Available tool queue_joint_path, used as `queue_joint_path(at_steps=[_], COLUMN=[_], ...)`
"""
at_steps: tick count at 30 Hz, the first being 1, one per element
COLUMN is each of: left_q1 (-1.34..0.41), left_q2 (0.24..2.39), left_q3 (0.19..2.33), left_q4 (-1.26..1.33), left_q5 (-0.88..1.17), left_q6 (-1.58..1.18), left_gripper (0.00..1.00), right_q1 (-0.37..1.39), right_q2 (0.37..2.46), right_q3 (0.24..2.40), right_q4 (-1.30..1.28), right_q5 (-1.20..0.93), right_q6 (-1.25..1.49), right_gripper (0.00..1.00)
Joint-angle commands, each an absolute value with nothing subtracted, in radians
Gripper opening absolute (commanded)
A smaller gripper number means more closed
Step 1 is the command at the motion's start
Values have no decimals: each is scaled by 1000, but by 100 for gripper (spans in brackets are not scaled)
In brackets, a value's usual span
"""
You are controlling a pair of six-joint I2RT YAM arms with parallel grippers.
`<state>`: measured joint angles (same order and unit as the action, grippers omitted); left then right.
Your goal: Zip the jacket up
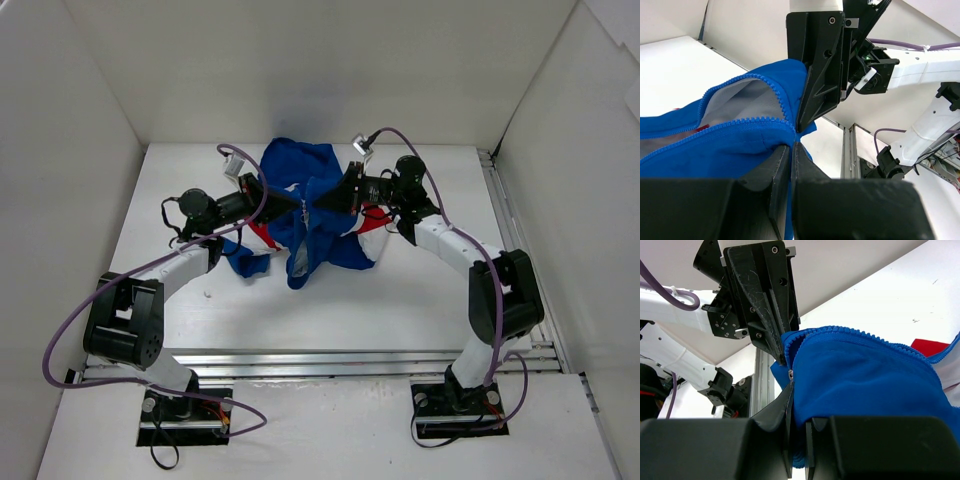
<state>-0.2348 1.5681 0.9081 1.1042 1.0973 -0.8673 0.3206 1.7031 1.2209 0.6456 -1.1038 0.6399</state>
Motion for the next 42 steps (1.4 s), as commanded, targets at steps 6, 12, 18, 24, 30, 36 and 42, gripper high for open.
queue_joint_path(at_steps=[6,12,18,24,30,36,42], left_q1=[-239,-239,-239,-239,-239,-249,-249], left_q2=[1534,1531,1529,1526,1529,1535,1548], left_q3=[942,942,942,942,942,945,954], left_q4=[1190,1163,1160,1154,1166,1170,1170], left_q5=[1089,1069,1063,1065,1075,1089,1100], left_q6=[-861,-854,-853,-850,-856,-861,-864], left_gripper=[0,0,0,0,0,0,0], right_q1=[325,325,327,325,328,325,327], right_q2=[1660,1649,1644,1637,1641,1651,1638], right_q3=[1278,1258,1246,1244,1255,1261,1269], right_q4=[747,747,749,749,750,752,753], right_q5=[-1101,-1106,-1104,-1100,-1095,-1089,-1097], right_q6=[643,638,637,638,643,647,647], right_gripper=[0,0,0,0,0,0,0])
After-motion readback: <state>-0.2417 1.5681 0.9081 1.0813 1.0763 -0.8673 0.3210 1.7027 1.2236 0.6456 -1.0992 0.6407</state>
